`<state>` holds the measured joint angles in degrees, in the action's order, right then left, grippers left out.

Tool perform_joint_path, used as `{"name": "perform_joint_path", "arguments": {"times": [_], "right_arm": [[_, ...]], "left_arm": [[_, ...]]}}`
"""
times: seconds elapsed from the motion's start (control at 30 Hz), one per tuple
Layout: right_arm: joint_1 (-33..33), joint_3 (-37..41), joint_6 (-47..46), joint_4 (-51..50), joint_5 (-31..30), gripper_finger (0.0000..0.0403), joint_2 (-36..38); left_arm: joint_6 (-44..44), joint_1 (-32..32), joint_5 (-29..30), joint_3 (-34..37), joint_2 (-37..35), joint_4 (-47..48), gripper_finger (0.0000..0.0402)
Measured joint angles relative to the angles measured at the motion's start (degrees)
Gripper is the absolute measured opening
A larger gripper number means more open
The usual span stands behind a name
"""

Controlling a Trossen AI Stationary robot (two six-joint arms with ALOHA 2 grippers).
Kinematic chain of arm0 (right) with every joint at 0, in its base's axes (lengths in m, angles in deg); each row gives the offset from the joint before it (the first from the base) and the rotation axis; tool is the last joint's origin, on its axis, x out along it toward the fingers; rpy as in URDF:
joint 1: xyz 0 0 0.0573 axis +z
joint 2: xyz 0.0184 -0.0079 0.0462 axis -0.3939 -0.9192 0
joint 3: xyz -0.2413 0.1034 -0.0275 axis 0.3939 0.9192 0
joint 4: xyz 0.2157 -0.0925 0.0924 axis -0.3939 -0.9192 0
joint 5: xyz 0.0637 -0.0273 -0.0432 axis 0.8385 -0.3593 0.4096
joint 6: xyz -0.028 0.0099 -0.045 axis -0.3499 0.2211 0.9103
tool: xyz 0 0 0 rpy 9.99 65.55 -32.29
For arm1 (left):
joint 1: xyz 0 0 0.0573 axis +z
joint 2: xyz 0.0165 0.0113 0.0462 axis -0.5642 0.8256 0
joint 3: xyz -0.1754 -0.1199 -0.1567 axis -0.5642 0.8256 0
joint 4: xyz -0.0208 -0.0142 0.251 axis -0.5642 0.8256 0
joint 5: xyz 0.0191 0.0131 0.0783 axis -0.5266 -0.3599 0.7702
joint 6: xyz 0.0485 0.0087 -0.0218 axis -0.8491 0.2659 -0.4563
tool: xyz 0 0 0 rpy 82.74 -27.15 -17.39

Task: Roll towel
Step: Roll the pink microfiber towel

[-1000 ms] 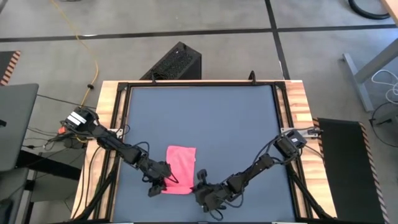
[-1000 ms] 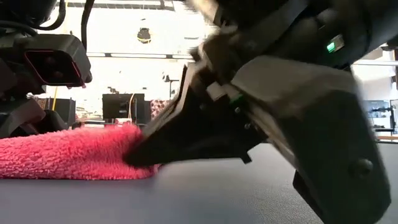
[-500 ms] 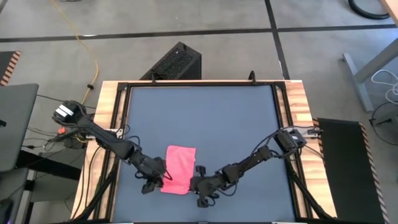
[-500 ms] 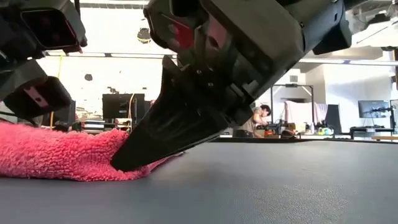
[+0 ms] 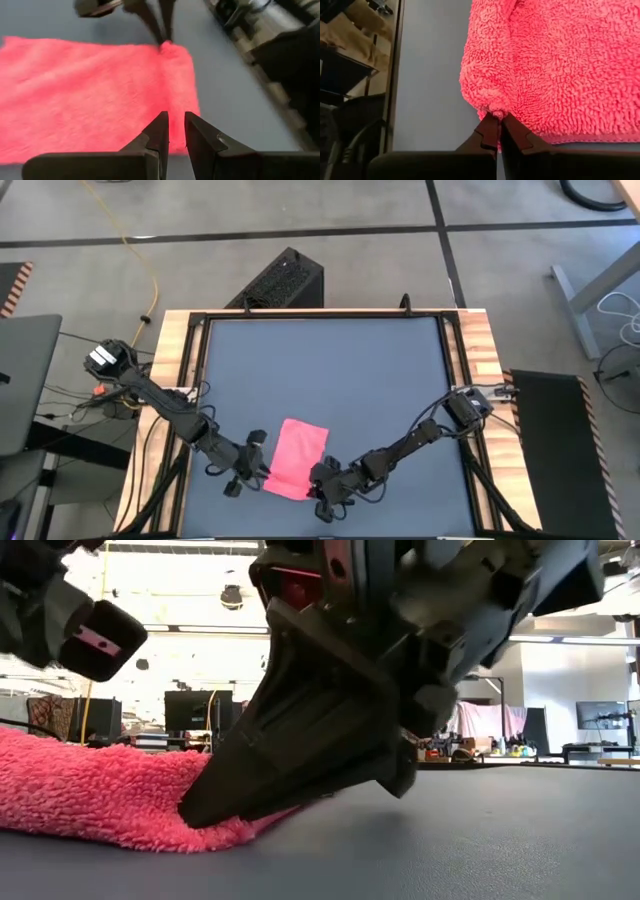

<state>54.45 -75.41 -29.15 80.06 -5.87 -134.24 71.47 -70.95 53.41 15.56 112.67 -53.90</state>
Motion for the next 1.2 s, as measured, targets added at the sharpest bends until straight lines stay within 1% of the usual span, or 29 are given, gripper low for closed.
{"name": "perform_joint_path", "arguments": {"times": [0.03, 0.13, 0.17, 0.2, 0.27, 0.4, 0.5, 0.63, 0.8, 1.03, 1.2], "right_arm": [[0.23, 0.02, -0.53, 0.06, -0.17, 0.0024, 0.01], [0.67, 0.05, -0.73, 0.39, -1.23, 0.0024, 0.0], [0.69, 0.07, -0.77, 0.41, -1.62, 0.0024, 0.0], [0.69, 0.07, -0.75, 0.41, -1.67, 0.0024, 0.0], [0.65, 0.08, -0.77, 0.6, -1.84, 0.0024, 0.0], [0.63, 0.11, -1.15, 0.83, -2.03, 0.0024, 0.0], [0.69, 0.11, -3.16, 0.85, -2.04, 0.0024, 0.0], [0.76, 0.11, -6.84, 0.81, -1.36, 0.0024, 0.0], [0.85, 0.07, -10.12, 0.72, 0.54, 0.0024, 0.02], [1.46, 0.04, -12.76, 0.56, 0.53, 0.0024, 0.04], [1.65, 0.04, -15.0, -0.01, -0.49, 0.0024, 0.45]], "left_arm": [[-1.33, -0.36, 1.62, 0.04, 0.53, -0.12, 0.005], [-5.78, 0.35, 6.48, 0.0, 4.14, -5.66, 0.005], [-7.36, 1.17, 7.24, 0.02, 5.49, -7.87, 0.005], [-8.79, 2.33, 6.68, -0.03, 7.12, -10.71, 0.005], [-10.11, 4.9, 3.51, -0.79, 10.39, -13.71, 0.005], [-9.44, 9.02, -2.08, -3.0, 16.39, -11.38, 0.005], [-7.36, 10.81, -2.92, -4.02, 19.56, -8.53, 0.005], [-3.42, 12.17, -2.98, -4.2, 21.61, -7.18, 0.0039], [-1.54, 12.62, -3.69, -4.24, 22.03, -6.34, 0.0005], [0.87, 12.76, -4.27, -4.38, 21.94, -3.16, 0.0001], [2.1, 12.86, -6.43, -4.27, 21.98, -2.99, 0.0]]}}
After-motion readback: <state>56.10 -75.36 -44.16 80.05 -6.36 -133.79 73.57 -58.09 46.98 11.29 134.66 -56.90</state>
